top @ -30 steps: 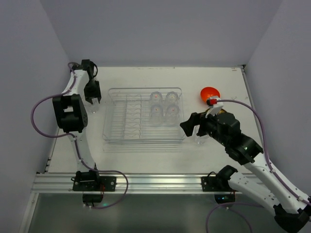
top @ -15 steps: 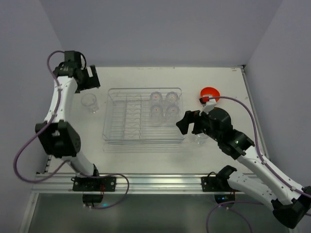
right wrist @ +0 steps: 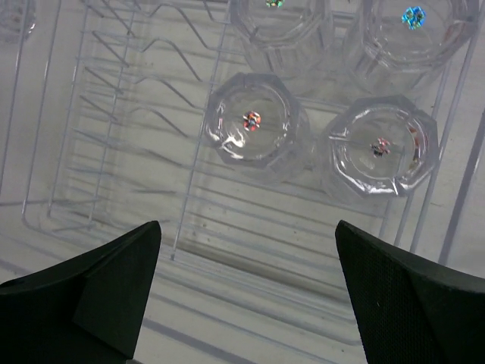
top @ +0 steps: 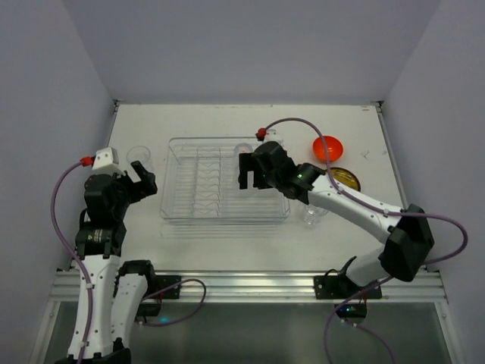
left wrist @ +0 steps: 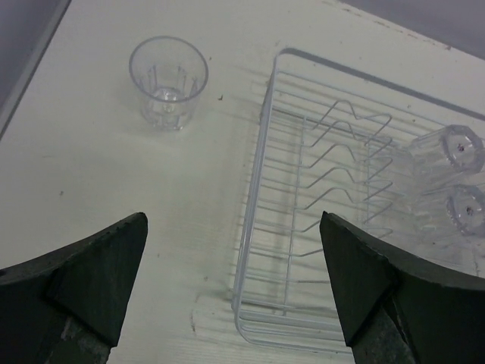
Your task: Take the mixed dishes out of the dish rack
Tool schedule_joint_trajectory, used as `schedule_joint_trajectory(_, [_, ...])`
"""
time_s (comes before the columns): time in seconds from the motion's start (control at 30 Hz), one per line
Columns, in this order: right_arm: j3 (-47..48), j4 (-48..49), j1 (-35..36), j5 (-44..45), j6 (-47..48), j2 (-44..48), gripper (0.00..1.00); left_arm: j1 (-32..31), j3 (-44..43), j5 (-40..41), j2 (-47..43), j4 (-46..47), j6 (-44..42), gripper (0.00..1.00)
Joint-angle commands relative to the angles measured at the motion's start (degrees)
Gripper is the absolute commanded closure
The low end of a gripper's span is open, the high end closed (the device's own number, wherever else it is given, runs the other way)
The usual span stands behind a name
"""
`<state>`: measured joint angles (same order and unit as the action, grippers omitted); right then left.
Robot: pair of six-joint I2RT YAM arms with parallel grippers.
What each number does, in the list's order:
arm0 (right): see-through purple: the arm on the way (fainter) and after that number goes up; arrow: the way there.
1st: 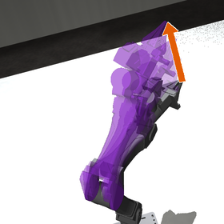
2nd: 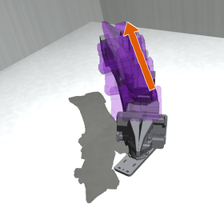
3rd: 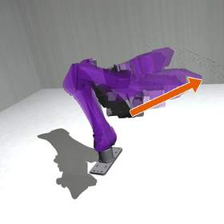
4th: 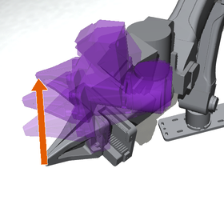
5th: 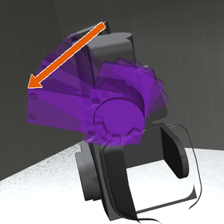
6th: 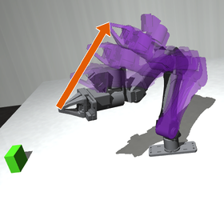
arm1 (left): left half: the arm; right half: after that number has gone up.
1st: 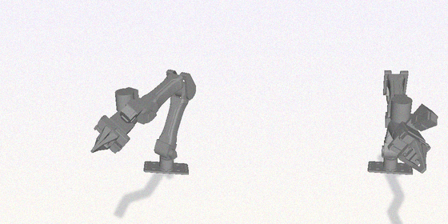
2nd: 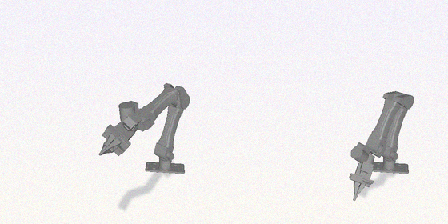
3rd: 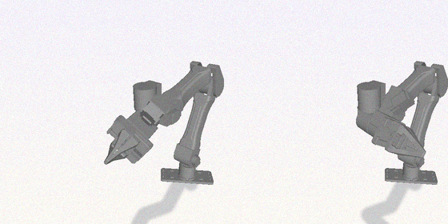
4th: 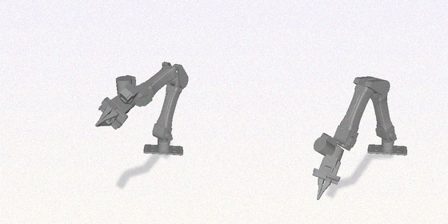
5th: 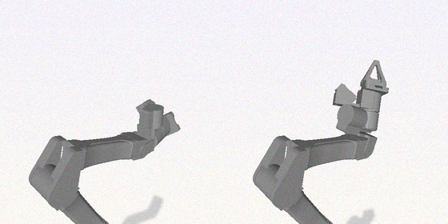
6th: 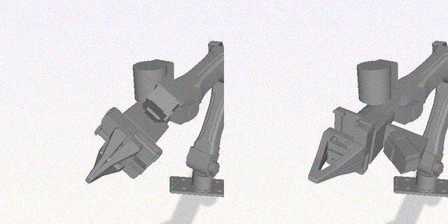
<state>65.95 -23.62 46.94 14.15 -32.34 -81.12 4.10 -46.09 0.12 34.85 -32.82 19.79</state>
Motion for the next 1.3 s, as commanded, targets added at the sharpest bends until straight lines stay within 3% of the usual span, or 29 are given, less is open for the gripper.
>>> schedule_joint_trajectory(0.0, [10.56,-5.72,1.66,10.62,-3.52,-8.31,0.01,-0.32,5.99,-0.47,-6.25,5.83,2.35,0.00])
schedule_joint_trajectory(0.1, [17.16,-11.00,1.75,13.00,-2.56,-14.40,0.01,-1.10,5.92,-0.12,-10.32,6.19,2.01,0.00])
schedule_joint_trajectory(0.33, [24.65,-14.35,1.67,12.57,2.01,-22.83,0.01,-3.48,7.06,0.76,-9.89,6.54,2.71,0.00])
schedule_joint_trajectory(0.43, [28.52,-15.84,1.67,10.02,3.07,-26.26,0.10,-4.79,7.50,0.93,-11.47,6.80,2.88,0.00])
schedule_joint_trajectory(0.5, [30.89,-17.25,1.75,10.45,2.98,-27.59,0.10,-5.85,7.76,1.29,-12.17,7.07,2.97,0.00])
schedule_joint_trajectory(1.03, [33.80,-17.96,0.17,9.75,2.46,-34.80,0.11,-7.53,7.85,1.02,-12.70,7.24,2.88,0.00])
schedule_joint_trajectory(1.27, [31.87,-14.89,0.17,8.88,2.63,-36.03,0.24,-7.61,7.94,0.58,-12.44,7.33,2.80,0.00])
